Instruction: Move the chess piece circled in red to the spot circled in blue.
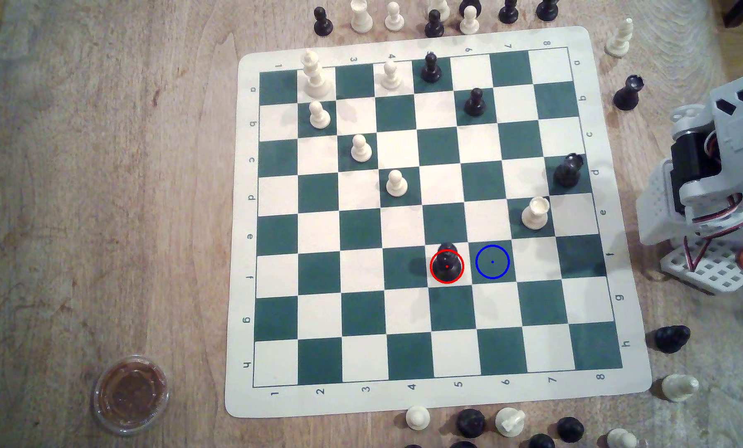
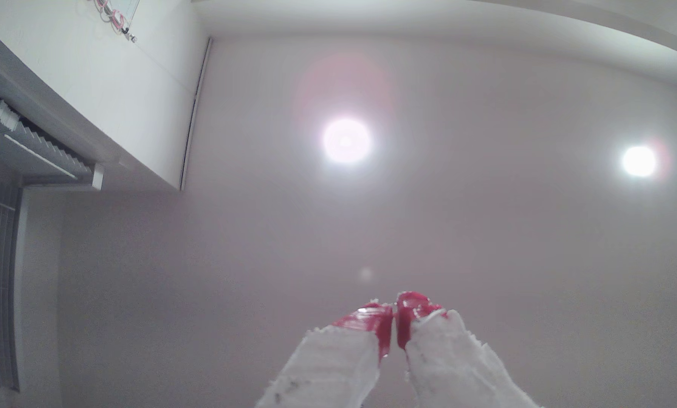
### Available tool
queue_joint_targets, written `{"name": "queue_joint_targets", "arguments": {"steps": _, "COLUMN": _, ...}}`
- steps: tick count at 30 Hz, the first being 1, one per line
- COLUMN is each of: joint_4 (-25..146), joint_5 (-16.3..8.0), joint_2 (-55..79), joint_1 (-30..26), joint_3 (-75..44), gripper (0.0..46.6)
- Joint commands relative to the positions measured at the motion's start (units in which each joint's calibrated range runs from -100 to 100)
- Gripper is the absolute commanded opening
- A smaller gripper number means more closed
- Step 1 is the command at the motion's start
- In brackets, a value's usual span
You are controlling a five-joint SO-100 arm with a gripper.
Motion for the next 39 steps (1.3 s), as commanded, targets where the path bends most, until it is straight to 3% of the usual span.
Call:
{"name": "queue_joint_targets", "arguments": {"steps": 1, "joint_4": -0.54, "joint_5": 0.10, "joint_2": 0.14, "joint_1": -0.32, "joint_3": 1.17, "gripper": 0.2}}
{"name": "queue_joint_targets", "arguments": {"steps": 5, "joint_4": 7.65, "joint_5": 0.10, "joint_2": 0.14, "joint_1": -0.09, "joint_3": 1.17, "gripper": 0.2}}
{"name": "queue_joint_targets", "arguments": {"steps": 12, "joint_4": 47.86, "joint_5": -0.20, "joint_2": 0.14, "joint_1": 2.34, "joint_3": -5.81, "gripper": 0.2}}
{"name": "queue_joint_targets", "arguments": {"steps": 15, "joint_4": 58.26, "joint_5": -0.20, "joint_2": 0.14, "joint_1": 6.33, "joint_3": -6.98, "gripper": 0.2}}
{"name": "queue_joint_targets", "arguments": {"steps": 23, "joint_4": 89.47, "joint_5": -0.34, "joint_2": 0.14, "joint_1": 7.58, "joint_3": -14.42, "gripper": 0.2}}
{"name": "queue_joint_targets", "arguments": {"steps": 30, "joint_4": 119.93, "joint_5": -0.39, "joint_2": 0.14, "joint_1": 4.21, "joint_3": -22.49, "gripper": 0.2}}
{"name": "queue_joint_targets", "arguments": {"steps": 39, "joint_4": 140.24, "joint_5": -1.66, "joint_2": 4.81, "joint_1": -2.75, "joint_3": -30.74, "gripper": 0.2}}
